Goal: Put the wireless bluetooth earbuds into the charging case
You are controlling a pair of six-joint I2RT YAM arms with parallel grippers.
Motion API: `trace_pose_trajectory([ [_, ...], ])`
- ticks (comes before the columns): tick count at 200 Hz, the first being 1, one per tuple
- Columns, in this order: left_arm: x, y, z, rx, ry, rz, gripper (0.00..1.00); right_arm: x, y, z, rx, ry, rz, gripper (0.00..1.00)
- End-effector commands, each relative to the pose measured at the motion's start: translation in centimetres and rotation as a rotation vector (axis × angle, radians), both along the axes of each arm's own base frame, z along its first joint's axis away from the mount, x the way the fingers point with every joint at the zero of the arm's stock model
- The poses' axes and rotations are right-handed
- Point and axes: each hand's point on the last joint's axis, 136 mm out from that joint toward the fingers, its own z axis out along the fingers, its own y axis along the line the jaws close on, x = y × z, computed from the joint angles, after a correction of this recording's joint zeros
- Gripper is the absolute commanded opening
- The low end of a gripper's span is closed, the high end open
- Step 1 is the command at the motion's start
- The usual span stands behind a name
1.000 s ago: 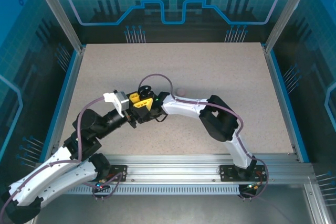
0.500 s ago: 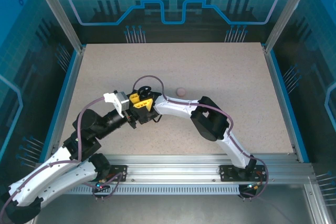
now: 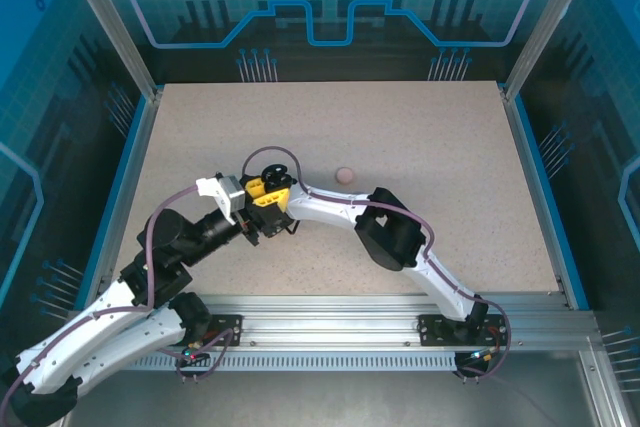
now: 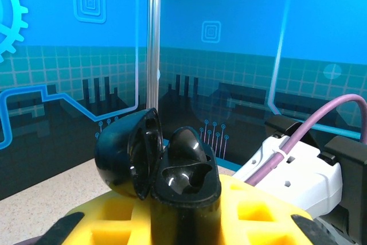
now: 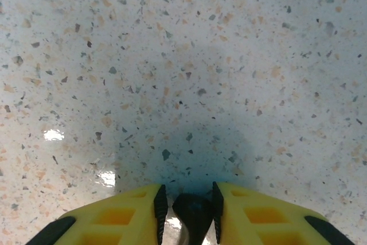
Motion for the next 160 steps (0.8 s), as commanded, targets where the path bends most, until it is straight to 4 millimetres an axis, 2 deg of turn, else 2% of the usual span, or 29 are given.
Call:
trace_pose_trajectory([
  [1,-0.2,0.4,0.4,-0.026,-0.006,0.008,0.01,-1.7,-1.6,-3.7,-0.125,0.046,0.032,0.30],
  [26,-0.1,0.5,0.4,-0.025,-0.006,0.015,0.01,-1.8,-2.5,-3.3,-0.139,0.036,0.030,0.28],
  [53,0.0,0.5,0.2,-0.024,-0.006,0.020,0.01,-2.0,-3.1,-1.9,-0.105,0.028,0.027,0.24],
  [61,0.1,0.5,0.2,-0.023,-0.005,0.023,0.01,-2.1,-3.5,-2.1,-0.104,0.036,0.020,0.23],
  [64,0.1,0.5,0.2,-0.024,-0.004,0.022,0.01,-1.9,-3.3,-1.0,-0.081,0.026,0.017,0.23],
  [92,0.2,0.4,0.0,-0.024,0.001,0.024,0.01,-1.8,-4.6,0.3,-0.049,0.017,-0.002,0.23],
  [127,0.6,0.2,-0.3,-0.016,0.009,0.031,0.01,-1.8,-6.9,1.4,-0.017,0.004,-0.026,0.23],
  [160,1.4,-0.7,-1.2,-0.006,0.038,0.023,0.01,-1.5,-10.6,2.0,0.010,-0.009,-0.083,0.23],
])
